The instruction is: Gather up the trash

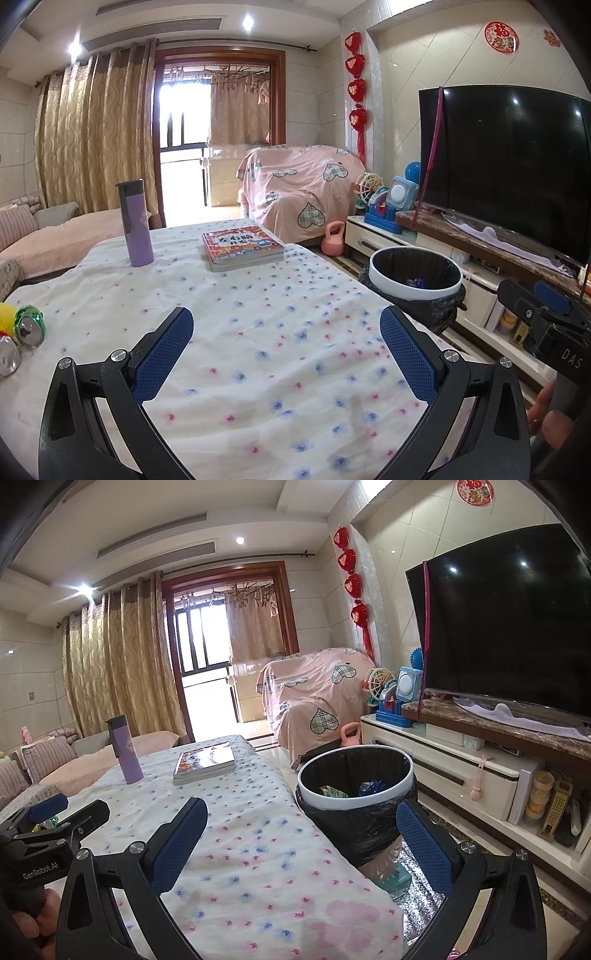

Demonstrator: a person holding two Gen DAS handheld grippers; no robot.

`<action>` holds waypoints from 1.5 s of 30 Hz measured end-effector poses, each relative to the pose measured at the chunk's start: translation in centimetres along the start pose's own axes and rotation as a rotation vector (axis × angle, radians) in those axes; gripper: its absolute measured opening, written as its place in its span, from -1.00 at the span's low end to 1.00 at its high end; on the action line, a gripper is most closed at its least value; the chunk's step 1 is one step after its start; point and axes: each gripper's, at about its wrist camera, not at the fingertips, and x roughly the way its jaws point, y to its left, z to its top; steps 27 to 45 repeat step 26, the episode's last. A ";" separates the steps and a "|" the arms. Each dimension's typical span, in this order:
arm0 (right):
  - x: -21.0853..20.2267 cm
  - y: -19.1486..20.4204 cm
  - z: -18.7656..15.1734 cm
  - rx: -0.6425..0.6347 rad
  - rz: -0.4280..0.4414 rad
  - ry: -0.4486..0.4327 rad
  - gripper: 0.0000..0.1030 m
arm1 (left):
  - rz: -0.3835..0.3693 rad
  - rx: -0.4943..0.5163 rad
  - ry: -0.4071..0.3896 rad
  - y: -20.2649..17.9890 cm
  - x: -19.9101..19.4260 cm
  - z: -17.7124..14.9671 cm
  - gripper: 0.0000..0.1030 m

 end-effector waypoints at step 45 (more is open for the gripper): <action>1.1 0.4 -0.6 0.003 0.013 0.033 1.00 | -0.014 -0.014 0.049 1.0 1.6 -0.5 1.00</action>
